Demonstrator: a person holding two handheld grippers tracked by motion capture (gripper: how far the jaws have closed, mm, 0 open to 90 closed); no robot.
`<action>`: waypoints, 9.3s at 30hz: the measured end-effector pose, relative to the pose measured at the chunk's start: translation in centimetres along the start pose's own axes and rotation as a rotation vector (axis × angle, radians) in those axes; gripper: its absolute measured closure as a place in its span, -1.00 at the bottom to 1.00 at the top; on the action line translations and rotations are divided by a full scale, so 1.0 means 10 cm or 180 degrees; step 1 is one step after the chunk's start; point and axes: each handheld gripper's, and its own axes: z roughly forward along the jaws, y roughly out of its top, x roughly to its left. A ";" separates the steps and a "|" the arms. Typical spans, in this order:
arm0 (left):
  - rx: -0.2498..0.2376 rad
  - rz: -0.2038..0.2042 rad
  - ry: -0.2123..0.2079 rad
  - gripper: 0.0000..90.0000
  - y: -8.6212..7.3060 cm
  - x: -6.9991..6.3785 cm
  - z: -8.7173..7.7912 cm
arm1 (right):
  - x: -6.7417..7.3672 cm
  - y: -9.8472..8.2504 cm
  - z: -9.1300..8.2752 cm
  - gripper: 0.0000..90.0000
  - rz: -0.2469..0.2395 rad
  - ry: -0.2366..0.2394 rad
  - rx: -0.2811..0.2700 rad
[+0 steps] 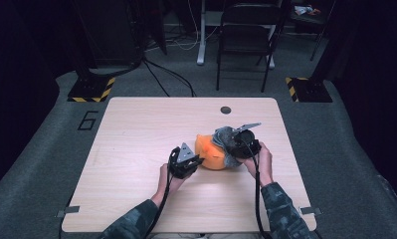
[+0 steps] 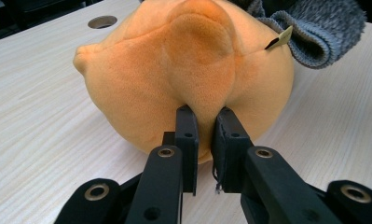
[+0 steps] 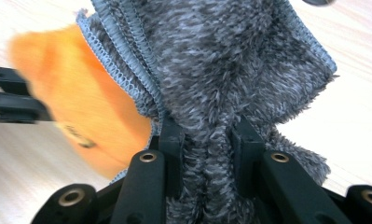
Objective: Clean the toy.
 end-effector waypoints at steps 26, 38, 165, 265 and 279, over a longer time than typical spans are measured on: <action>0.0005 -0.0031 0.0013 0.79 -0.01 0.01 0.02 | -0.23 -0.10 0.08 0.57 0.0193 -0.0313 0.0128; 0.0060 0.0011 0.0039 0.68 -0.03 0.01 0.02 | 0.18 0.06 -0.02 0.57 -0.0165 -0.0091 -0.0034; -0.0061 -0.0193 0.0042 0.72 0.01 0.02 -0.04 | 0.55 0.17 -0.12 0.57 -0.0373 0.0124 -0.0193; 0.0033 -0.0065 -0.0003 0.87 0.09 -0.05 -0.08 | 0.19 0.12 -0.09 0.57 -0.0186 -0.0195 0.0029; -0.0019 -0.0177 -0.0070 0.87 0.09 -0.01 -0.09 | 0.27 0.20 -0.31 0.57 -0.0144 -0.0083 -0.0304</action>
